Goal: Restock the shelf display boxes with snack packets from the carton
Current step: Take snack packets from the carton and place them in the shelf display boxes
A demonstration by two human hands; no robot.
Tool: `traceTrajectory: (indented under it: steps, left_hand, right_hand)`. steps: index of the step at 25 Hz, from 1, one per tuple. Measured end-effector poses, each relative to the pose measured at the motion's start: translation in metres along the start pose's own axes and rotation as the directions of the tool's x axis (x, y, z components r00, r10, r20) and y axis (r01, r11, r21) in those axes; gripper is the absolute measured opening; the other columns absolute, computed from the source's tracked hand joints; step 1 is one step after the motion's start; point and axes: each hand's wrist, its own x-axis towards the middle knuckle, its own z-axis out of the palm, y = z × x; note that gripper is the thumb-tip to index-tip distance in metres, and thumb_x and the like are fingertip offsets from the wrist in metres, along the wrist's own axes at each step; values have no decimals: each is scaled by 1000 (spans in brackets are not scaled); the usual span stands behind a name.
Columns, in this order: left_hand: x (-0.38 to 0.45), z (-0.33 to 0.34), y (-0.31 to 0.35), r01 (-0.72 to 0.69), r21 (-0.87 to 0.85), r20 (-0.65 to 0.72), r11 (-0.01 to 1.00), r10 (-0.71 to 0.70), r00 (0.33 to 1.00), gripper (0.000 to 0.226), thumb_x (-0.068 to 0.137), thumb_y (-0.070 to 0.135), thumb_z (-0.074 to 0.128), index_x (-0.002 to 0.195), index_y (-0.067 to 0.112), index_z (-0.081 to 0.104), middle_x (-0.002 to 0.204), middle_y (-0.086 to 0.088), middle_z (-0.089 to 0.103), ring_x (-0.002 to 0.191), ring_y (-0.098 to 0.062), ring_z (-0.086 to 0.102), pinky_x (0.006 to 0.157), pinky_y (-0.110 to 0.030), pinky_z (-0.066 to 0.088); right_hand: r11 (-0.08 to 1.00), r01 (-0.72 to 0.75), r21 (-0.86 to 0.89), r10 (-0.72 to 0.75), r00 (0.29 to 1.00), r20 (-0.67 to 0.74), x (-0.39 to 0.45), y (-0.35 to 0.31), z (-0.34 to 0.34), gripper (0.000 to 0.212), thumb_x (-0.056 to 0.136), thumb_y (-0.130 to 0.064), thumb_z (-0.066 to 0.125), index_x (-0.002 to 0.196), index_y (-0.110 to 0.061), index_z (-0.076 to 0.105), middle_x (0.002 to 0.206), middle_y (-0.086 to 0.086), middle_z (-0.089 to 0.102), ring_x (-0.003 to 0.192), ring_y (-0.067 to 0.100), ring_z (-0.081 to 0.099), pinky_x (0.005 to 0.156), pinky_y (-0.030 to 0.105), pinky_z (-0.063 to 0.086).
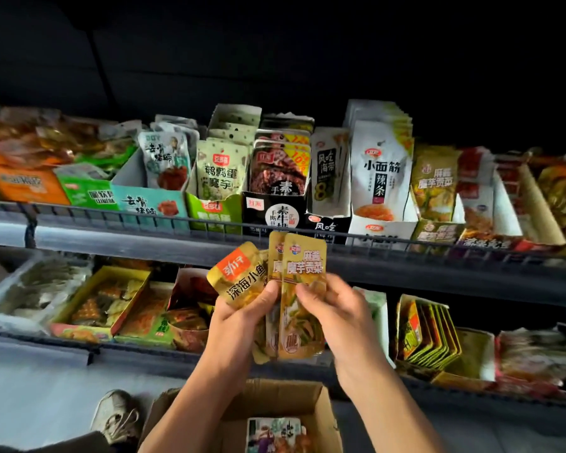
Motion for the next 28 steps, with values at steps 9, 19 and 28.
traceTrajectory:
  steps: [9, 19, 28]
  left_hand:
    - [37, 9, 63, -110, 82, 66, 991, 105, 992, 13, 89, 11, 65, 95, 14, 75, 97, -9, 77, 89, -27, 75, 70, -40, 62]
    - [62, 69, 65, -81, 116, 108, 990, 68, 992, 8, 87, 14, 71, 93, 17, 74, 93, -6, 78, 86, -26, 75, 77, -45, 59]
    - [54, 99, 51, -17, 144, 180, 989, -10, 984, 23, 74, 9, 77, 97, 5, 71, 92, -16, 76, 85, -35, 74, 73, -50, 60]
  right_hand:
    - [991, 2, 136, -21, 991, 132, 62, -76, 8, 18, 90, -20, 70, 108, -18, 68, 101, 1, 76, 98, 18, 72, 86, 40, 57]
    - [891, 315, 327, -198, 918, -345, 95, -115, -109, 29, 91, 2, 59, 118, -10, 59, 108, 3, 72, 96, 18, 72, 80, 37, 58]
    - [901, 78, -426, -195, 951, -239, 141, -101, -195, 58, 78, -5, 80, 128, -18, 51, 118, -4, 64, 97, 12, 65, 83, 33, 54]
